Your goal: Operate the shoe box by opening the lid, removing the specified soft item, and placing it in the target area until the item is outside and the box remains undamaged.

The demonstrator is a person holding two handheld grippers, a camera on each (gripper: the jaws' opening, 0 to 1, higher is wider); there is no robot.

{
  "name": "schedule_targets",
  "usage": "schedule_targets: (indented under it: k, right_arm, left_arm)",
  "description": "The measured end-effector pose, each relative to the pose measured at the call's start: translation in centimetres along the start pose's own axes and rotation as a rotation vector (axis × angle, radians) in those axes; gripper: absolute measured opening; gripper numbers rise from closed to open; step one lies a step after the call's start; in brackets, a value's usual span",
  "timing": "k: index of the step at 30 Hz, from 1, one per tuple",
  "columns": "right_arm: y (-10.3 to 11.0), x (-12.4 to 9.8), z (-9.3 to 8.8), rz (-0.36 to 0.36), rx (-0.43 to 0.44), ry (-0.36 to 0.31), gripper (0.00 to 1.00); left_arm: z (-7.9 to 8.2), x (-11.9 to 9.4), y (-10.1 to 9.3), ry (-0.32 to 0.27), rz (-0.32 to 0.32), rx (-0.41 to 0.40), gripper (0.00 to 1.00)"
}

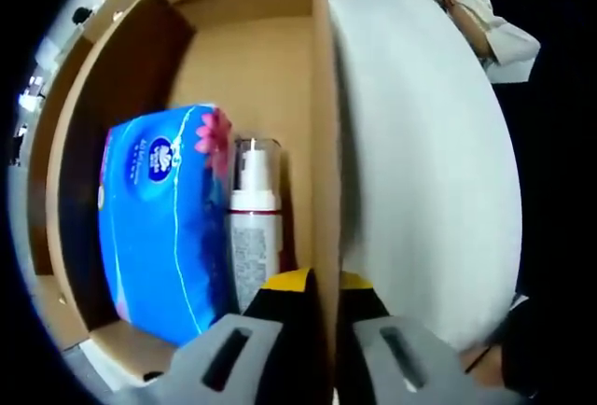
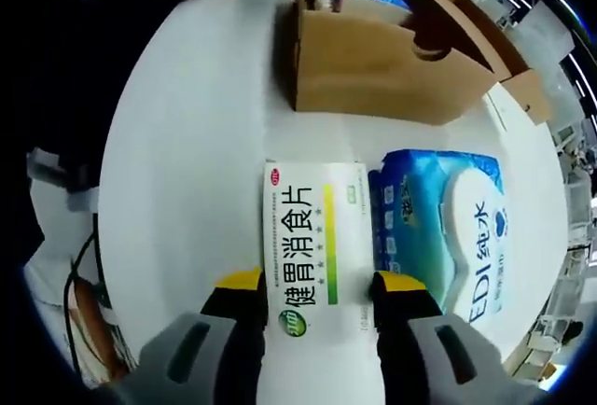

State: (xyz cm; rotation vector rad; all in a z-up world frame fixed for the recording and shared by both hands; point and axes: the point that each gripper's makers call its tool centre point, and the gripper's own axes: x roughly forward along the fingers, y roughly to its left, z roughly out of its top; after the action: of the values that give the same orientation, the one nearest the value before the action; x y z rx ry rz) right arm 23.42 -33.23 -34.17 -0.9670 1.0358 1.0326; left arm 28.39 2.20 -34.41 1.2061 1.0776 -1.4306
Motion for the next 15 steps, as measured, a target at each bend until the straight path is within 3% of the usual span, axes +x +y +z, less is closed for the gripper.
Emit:
schedule_targets:
  k: [8,15]
  right_arm:
    - [-0.1,-0.5,0.3,-0.011,-0.004,-0.014,0.46]
    - [-0.5,-2.6,1.5,-0.066,0.023,-0.057,0.47]
  left_arm:
    - [0.1,0.0,-0.3,0.000,0.001,0.000,0.03]
    - [0.2,0.0,-0.4,-0.005,-0.002,-0.003,0.03]
